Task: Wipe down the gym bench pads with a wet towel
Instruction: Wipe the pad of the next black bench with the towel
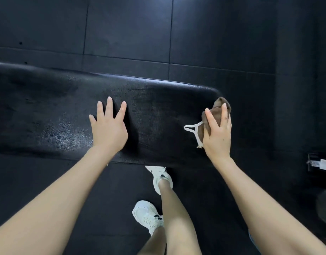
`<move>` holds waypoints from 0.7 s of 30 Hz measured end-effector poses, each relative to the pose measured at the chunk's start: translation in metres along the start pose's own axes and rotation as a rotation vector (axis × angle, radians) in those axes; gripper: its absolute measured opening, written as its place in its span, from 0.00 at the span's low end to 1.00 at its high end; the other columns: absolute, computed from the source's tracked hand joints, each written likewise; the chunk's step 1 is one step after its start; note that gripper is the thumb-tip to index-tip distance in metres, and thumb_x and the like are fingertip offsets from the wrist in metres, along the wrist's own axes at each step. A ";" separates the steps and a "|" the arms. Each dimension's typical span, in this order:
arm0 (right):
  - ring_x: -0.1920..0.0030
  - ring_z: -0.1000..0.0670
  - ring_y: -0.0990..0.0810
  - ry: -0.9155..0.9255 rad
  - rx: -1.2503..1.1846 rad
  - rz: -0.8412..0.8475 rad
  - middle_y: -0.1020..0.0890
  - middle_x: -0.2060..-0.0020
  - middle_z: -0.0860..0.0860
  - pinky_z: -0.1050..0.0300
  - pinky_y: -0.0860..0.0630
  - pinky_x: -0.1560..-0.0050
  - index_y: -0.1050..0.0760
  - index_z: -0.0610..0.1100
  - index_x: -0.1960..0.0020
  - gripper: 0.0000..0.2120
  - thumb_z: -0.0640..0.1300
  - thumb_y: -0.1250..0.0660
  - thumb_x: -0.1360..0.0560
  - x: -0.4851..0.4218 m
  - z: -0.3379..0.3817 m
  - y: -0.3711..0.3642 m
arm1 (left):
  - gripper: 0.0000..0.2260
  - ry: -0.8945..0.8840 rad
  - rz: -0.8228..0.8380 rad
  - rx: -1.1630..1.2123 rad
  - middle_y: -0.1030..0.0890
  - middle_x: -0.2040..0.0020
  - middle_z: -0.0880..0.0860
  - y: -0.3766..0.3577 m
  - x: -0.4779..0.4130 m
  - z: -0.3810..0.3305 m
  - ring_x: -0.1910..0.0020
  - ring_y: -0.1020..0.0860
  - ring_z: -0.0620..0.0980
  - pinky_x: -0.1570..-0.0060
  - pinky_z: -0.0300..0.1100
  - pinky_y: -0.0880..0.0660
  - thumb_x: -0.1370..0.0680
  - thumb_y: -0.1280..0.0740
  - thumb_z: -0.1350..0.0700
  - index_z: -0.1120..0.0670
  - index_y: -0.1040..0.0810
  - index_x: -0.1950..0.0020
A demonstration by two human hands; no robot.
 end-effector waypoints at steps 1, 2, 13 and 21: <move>0.27 0.33 0.46 -0.041 0.000 -0.013 0.48 0.23 0.43 0.30 0.38 0.34 0.33 0.51 0.28 0.21 0.45 0.39 0.22 0.013 0.001 -0.001 | 0.26 0.005 0.003 0.007 0.50 0.23 0.58 -0.001 0.004 0.000 0.25 0.52 0.63 0.32 0.66 0.45 0.21 0.43 0.57 0.49 0.46 0.24; 0.27 0.33 0.46 -0.083 0.008 -0.036 0.49 0.23 0.42 0.31 0.38 0.33 0.35 0.52 0.28 0.21 0.48 0.41 0.21 0.024 0.002 -0.003 | 0.26 0.007 0.013 0.014 0.50 0.22 0.58 -0.003 0.008 -0.001 0.25 0.52 0.63 0.32 0.66 0.45 0.21 0.43 0.57 0.49 0.46 0.24; 0.31 0.29 0.36 0.437 0.258 0.058 0.28 0.31 0.48 0.26 0.38 0.37 0.25 0.48 0.37 0.17 0.48 0.34 0.25 0.085 0.141 -0.062 | 0.26 -0.004 0.044 0.137 0.45 0.23 0.56 -0.009 0.042 0.020 0.25 0.48 0.61 0.31 0.61 0.42 0.23 0.43 0.64 0.49 0.38 0.26; 0.26 0.33 0.44 0.076 0.146 0.105 0.48 0.23 0.42 0.26 0.50 0.32 0.34 0.48 0.28 0.34 0.33 0.29 0.30 0.031 0.048 -0.006 | 0.27 -0.020 0.068 0.152 0.46 0.23 0.55 -0.012 0.058 0.034 0.25 0.50 0.60 0.29 0.57 0.43 0.24 0.44 0.65 0.48 0.39 0.25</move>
Point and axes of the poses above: each hand's wrist, its own x-axis away from the middle knuckle, its own y-axis out of the back of the hand, z = x × y, the point moved 3 cm from there along -x, towards the middle knuckle
